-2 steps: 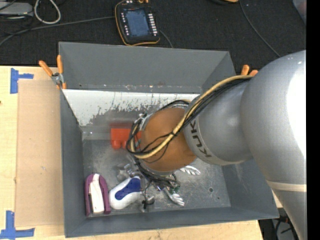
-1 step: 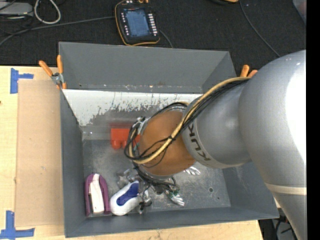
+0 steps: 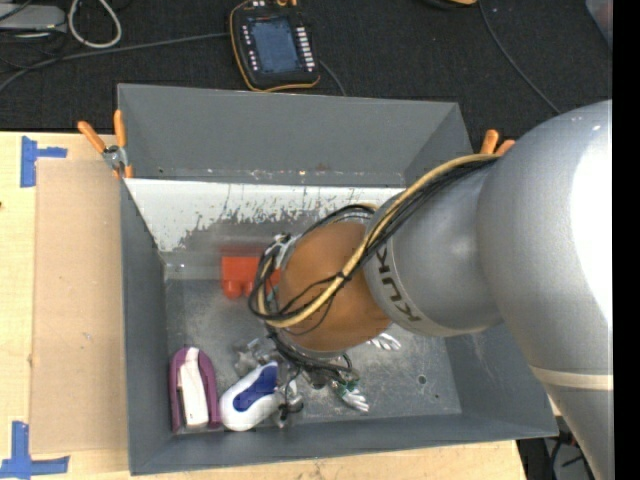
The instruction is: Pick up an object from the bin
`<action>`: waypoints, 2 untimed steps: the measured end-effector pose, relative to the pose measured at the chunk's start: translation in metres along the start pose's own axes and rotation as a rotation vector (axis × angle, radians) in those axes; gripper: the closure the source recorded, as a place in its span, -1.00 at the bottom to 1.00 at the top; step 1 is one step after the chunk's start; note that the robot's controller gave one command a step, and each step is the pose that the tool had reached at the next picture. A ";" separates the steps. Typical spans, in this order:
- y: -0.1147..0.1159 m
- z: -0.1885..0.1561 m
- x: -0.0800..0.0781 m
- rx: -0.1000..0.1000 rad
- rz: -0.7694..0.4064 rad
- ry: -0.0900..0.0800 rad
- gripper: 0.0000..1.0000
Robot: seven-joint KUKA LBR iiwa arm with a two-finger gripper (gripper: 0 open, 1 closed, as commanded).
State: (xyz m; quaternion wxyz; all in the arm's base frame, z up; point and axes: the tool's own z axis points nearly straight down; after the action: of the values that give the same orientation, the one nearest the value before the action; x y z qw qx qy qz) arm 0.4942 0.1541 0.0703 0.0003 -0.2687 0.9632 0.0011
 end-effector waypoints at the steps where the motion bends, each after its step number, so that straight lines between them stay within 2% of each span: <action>1: 0.002 -0.037 0.003 -0.004 0.000 0.013 1.00; 2: 0.002 -0.076 0.001 -0.002 0.000 0.005 1.00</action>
Offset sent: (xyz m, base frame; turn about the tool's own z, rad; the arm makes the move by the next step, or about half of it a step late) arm -0.0039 -0.0006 0.0399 0.0000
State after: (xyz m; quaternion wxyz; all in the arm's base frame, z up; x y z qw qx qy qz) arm 0.4925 0.1548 0.1460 -0.0025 -0.2689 0.9632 0.0013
